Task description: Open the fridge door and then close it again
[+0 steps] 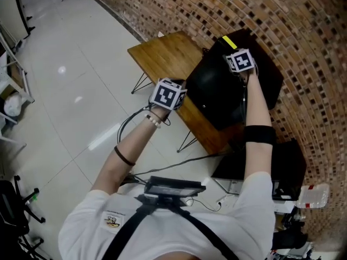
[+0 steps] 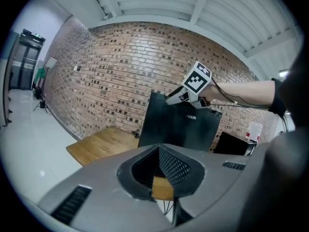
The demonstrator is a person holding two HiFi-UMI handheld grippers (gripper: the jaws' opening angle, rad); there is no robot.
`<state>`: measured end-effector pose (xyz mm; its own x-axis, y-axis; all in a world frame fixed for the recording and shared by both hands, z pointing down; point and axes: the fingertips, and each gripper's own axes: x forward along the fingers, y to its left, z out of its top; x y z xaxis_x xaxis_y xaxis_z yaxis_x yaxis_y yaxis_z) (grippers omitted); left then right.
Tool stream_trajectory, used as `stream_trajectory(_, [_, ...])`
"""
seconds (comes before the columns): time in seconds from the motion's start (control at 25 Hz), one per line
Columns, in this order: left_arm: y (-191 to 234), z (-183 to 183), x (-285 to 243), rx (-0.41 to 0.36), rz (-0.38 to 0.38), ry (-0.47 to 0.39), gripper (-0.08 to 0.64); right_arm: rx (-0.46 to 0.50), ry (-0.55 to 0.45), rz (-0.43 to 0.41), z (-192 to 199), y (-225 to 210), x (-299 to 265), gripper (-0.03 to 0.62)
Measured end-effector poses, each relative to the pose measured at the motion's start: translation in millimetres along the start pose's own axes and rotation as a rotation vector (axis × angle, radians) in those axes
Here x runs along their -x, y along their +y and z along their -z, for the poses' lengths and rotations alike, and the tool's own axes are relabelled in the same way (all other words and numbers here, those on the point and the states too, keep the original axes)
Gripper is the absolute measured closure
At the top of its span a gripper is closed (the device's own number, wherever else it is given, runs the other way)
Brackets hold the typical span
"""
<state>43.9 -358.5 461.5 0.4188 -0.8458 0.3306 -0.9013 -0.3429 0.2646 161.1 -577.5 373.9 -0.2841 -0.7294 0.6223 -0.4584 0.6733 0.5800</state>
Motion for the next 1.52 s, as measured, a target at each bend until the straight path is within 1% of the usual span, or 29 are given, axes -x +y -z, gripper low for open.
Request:
stream_trajectory(0.08, [-2,-7,-16,0.008,0.005,0.016,0.558,0.001,0.011,0.000,1,1,2,0.344])
stream_trajectory(0.2, [-7,-8,-33,0.032,0.016,0.051,0.558,-0.014,-0.018,0.001,2,2,2,0.354])
stream_trajectory(0.28, [-14,-9,-36,0.048,0.039,0.057,0.558,-0.009,-0.025,0.010,2,2,3,0.354])
stream_trajectory(0.32, [-18,-8,-36,0.060,0.055,0.058,0.558,-0.006,-0.028,0.004,1,5,4,0.339])
stream_trajectory(0.4, [-23,-6,-32,0.082,0.076,0.046,0.558,0.015,-0.062,-0.043,-4,25,16,0.342])
stream_trajectory(0.44, [-22,-5,-29,0.087,0.075,0.040,0.558,0.043,-0.095,-0.068,-8,38,27,0.351])
stream_trajectory(0.48, [-19,-4,-25,0.088,0.070,0.037,0.558,0.079,-0.129,-0.080,-13,52,40,0.343])
stream_trajectory(0.56, [-18,5,-11,0.075,0.064,0.045,0.558,0.148,-0.182,-0.089,-14,78,63,0.330])
stream_trajectory(0.64, [-15,19,9,0.054,0.050,0.059,0.558,0.205,-0.212,-0.098,-11,96,84,0.322])
stream_trajectory(0.68, [-12,25,19,0.049,0.039,0.063,0.558,0.247,-0.211,-0.099,-10,104,93,0.318])
stream_trajectory(0.76, [-7,32,35,0.046,0.026,0.071,0.558,0.365,-0.175,-0.097,-3,125,110,0.286])
stream_trajectory(0.8, [-7,35,42,0.044,0.025,0.074,0.558,0.411,-0.155,-0.107,1,135,118,0.252])
stream_trajectory(0.84, [-8,37,48,0.038,0.025,0.076,0.558,0.426,-0.146,-0.136,6,145,127,0.228])
stream_trajectory(0.96, [-18,47,67,0.004,0.026,0.081,0.558,0.369,-0.181,-0.277,18,178,164,0.227])
stream_trajectory(1.04, [-27,56,78,-0.024,0.028,0.094,0.558,0.328,-0.218,-0.344,29,198,193,0.227])
stream_trajectory(1.12, [-40,65,85,-0.047,0.038,0.114,0.558,0.267,-0.269,-0.412,41,214,222,0.193])
stream_trajectory(1.2, [-55,71,88,-0.065,0.058,0.127,0.558,0.186,-0.323,-0.491,52,226,250,0.149])
stream_trajectory(1.28, [-71,74,88,-0.083,0.075,0.134,0.558,0.109,-0.362,-0.563,63,234,276,0.140])
stream_trajectory(1.32, [-80,76,88,-0.088,0.083,0.136,0.558,0.075,-0.377,-0.594,69,237,289,0.134])
stream_trajectory(1.36, [-88,77,89,-0.093,0.093,0.138,0.558,0.042,-0.391,-0.622,75,239,301,0.111])
stream_trajectory(1.52, [-127,85,86,-0.116,0.137,0.150,0.558,-0.093,-0.431,-0.706,105,243,345,0.106])
